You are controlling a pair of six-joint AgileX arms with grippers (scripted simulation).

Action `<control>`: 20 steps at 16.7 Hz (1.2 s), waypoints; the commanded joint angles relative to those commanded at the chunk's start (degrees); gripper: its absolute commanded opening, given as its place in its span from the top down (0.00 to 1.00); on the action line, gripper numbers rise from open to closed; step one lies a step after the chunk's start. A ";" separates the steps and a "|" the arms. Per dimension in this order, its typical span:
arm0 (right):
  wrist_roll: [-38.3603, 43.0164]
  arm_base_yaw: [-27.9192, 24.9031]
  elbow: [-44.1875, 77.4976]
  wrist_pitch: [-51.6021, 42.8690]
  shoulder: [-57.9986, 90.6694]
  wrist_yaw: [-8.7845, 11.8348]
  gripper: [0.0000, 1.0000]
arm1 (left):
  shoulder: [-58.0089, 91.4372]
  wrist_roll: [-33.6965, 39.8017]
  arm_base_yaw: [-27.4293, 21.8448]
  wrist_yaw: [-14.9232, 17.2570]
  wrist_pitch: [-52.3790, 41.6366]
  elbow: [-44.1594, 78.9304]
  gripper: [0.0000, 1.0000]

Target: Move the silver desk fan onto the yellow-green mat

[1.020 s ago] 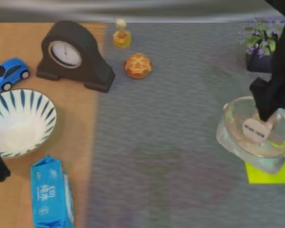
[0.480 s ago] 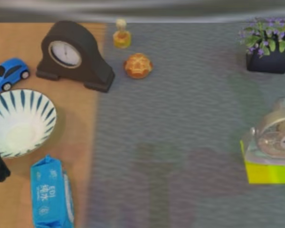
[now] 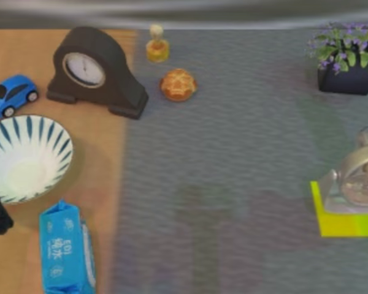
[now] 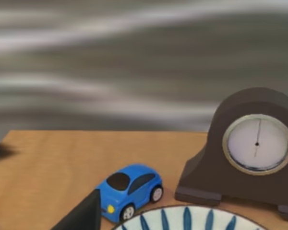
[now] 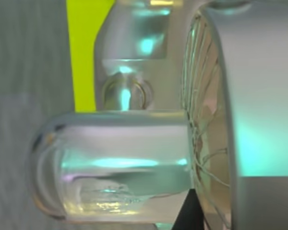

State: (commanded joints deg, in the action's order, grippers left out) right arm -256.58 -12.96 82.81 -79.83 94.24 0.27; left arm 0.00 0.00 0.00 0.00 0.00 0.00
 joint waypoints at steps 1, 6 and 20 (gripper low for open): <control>0.15 -0.29 0.15 -0.09 0.22 0.09 1.00 | 0.00 0.00 0.00 0.00 0.00 0.00 0.00; 0.21 -0.12 -4.43 5.19 0.58 0.07 1.00 | 0.00 0.00 0.00 0.00 0.00 0.00 0.00; 0.08 -0.06 -6.91 7.82 0.91 0.00 0.40 | 0.00 0.00 0.00 0.00 0.00 0.00 0.00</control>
State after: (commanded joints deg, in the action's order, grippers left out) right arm -256.51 -13.03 75.90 -72.01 95.15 0.27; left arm 0.00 0.00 0.00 0.00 0.00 0.00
